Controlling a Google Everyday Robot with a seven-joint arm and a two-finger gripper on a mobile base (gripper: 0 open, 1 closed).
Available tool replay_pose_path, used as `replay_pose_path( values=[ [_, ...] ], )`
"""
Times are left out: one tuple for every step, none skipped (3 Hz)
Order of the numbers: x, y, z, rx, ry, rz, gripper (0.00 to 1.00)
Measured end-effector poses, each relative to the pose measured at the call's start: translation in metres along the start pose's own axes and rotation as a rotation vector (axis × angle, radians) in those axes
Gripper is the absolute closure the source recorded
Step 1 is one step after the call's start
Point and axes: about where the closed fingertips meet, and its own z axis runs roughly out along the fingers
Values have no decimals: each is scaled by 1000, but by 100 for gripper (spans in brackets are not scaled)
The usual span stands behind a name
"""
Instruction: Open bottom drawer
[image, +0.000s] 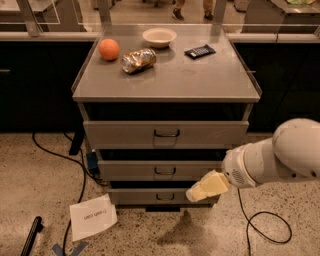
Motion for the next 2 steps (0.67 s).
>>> replay_pose_path(
  values=[
    [41, 19, 22, 38, -48, 69, 0],
    [60, 12, 44, 85, -124, 143, 0]
  ],
)
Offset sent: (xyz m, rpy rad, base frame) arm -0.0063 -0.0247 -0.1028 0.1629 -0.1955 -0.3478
